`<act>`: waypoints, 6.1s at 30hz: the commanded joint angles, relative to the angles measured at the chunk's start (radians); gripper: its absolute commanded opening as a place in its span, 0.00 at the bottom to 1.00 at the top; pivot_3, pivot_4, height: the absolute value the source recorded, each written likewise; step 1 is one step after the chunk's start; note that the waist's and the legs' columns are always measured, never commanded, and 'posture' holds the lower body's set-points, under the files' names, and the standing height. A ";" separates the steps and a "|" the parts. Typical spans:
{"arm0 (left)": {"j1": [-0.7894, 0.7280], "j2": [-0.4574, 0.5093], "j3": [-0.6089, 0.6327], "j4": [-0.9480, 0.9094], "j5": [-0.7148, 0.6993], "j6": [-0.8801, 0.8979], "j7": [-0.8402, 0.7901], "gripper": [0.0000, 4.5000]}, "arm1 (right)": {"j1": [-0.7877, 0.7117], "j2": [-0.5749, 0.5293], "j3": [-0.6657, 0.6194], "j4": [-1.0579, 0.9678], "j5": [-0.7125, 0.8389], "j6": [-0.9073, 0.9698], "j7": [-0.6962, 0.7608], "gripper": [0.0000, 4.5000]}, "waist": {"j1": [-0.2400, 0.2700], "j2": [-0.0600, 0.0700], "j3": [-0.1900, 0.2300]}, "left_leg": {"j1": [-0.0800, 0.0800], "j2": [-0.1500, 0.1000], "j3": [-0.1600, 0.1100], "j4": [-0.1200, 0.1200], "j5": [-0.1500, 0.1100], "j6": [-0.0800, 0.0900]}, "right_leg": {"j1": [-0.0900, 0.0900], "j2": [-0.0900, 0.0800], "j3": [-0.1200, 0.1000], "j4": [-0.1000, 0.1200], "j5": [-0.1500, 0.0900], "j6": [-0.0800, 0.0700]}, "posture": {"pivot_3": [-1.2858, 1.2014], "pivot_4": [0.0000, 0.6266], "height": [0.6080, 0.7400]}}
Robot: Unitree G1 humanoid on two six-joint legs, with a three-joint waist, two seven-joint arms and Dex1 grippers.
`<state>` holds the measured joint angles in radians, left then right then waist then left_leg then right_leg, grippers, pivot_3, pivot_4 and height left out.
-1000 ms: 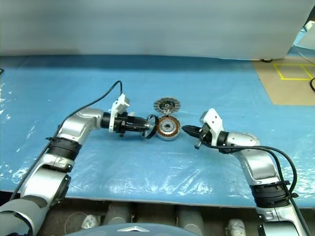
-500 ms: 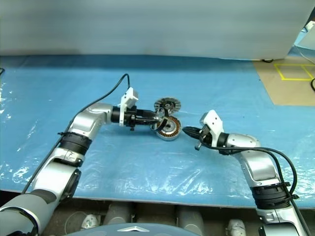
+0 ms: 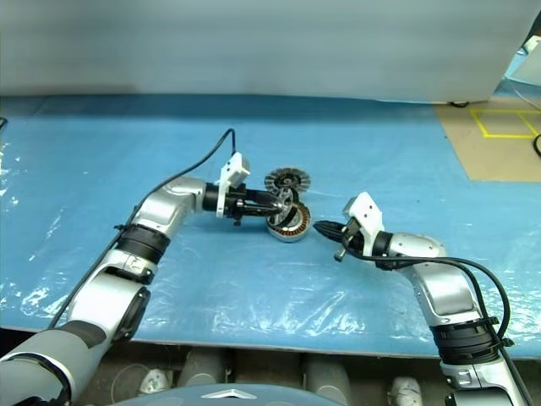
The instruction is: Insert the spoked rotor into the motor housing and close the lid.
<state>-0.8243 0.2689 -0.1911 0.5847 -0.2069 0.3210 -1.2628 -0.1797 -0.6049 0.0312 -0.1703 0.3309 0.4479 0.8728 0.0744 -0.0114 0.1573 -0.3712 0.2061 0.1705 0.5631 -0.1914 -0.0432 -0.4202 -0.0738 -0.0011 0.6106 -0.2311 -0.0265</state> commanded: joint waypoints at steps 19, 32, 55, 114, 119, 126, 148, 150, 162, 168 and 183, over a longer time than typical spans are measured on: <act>-0.021 -0.002 -0.020 0.004 0.035 -0.033 0.000 0.41 | -0.005 -0.014 -0.030 -0.038 0.013 -0.024 0.007 0.00 | 0.001 0.000 0.000 | 0.000 0.000 0.000 0.000 0.000 0.000 | 0.000 0.000 0.000 0.000 0.000 0.000 | 0.52 0.24 1.00; -0.030 -0.003 0.013 0.004 0.039 -0.046 0.051 0.84 | -0.008 -0.016 -0.029 -0.028 0.007 -0.035 0.003 0.00 | 0.002 0.000 0.000 | 0.000 0.000 0.000 0.000 0.000 0.000 | 0.000 0.000 0.000 0.000 0.000 0.000 | 0.52 0.24 1.00; 0.127 -0.101 -0.056 -0.105 0.088 -0.034 0.282 0.01 | -0.029 -0.002 -0.008 -0.013 -0.014 -0.051 -0.013 0.00 | -0.002 0.000 0.000 | 0.000 0.000 0.000 0.001 0.000 0.000 | 0.000 0.000 0.000 -0.001 0.000 0.000 | 0.52 0.24 1.00; -0.387 -0.224 0.174 0.666 0.083 -0.379 -0.099 0.01 | 0.041 -0.013 -0.034 -0.104 -0.012 -0.006 -0.055 0.00 | 0.026 0.001 0.001 | -0.006 -0.001 -0.008 0.001 0.000 0.000 | 0.001 -0.001 -0.007 -0.001 0.004 0.006 | 0.52 0.24 1.00; -0.360 -0.198 0.122 0.628 0.123 -0.349 -0.270 0.01 | 0.073 -0.024 -0.072 -0.128 0.018 0.027 -0.056 0.00 | 0.025 0.001 0.001 | -0.005 -0.001 -0.008 0.001 0.000 0.000 | 0.001 -0.001 -0.007 -0.001 0.004 0.005 | 0.52 0.24 1.00; -0.221 -0.166 0.066 0.504 0.153 -0.379 -0.318 0.01 | 0.069 -0.060 -0.117 -0.114 0.047 0.051 -0.046 0.00 | 0.026 0.001 0.001 | -0.005 -0.001 -0.009 0.001 0.000 0.000 | 0.002 -0.001 -0.008 -0.002 0.003 0.005 | 0.52 0.24 1.00; 0.266 -0.012 0.204 -0.289 -0.140 -0.105 0.009 0.00 | -0.180 0.170 0.039 0.062 0.027 0.046 -0.130 0.67 | 0.016 0.002 0.001 | -0.007 0.001 -0.009 0.001 0.000 0.000 | 0.001 -0.001 -0.010 -0.002 0.002 -0.001 | 0.52 0.24 1.00; 0.313 0.001 0.201 -0.337 -0.147 -0.091 0.037 0.00 | -0.184 0.184 0.064 0.102 -0.002 0.030 -0.133 0.82 | 0.019 0.002 0.001 | -0.007 0.001 -0.009 0.001 0.000 0.000 | 0.001 -0.001 -0.010 -0.002 0.002 -0.001 | 0.52 0.24 1.00; 0.443 0.055 0.193 -0.462 -0.177 -0.074 0.127 0.00 | -0.209 0.159 0.130 0.244 -0.177 -0.145 -0.150 0.99 | 0.004 0.002 0.001 | -0.005 0.001 -0.009 0.003 -0.002 -0.003 | 0.002 -0.001 -0.009 -0.002 0.002 -0.001 | 0.52 0.24 1.00; 0.432 0.057 0.191 -0.446 -0.181 -0.090 0.144 0.00 | -0.231 0.173 0.129 0.250 -0.191 -0.187 -0.154 0.99 | -0.006 0.002 0.001 | -0.005 0.001 -0.009 0.005 -0.002 -0.003 | 0.003 -0.001 -0.008 -0.002 0.002 -0.001 | 0.52 0.24 1.00; 0.423 0.064 0.190 -0.424 -0.176 -0.115 0.161 0.00 | -0.226 0.202 0.150 0.231 -0.171 -0.160 -0.094 0.66 | -0.006 0.002 0.001 | -0.004 0.001 -0.009 0.005 0.000 0.000 | 0.003 0.000 -0.008 -0.001 0.002 -0.001 | 0.52 0.24 1.00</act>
<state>-0.3856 0.3236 -0.0054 0.1710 -0.3719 0.2257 -1.1042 -0.3966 -0.4026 0.1747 0.0688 0.1655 0.2953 0.7711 0.0681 -0.0091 0.1586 -0.3757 0.2070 0.1616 0.5677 -0.1914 -0.0432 -0.4173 -0.0742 -0.0092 0.6091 -0.2294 -0.0274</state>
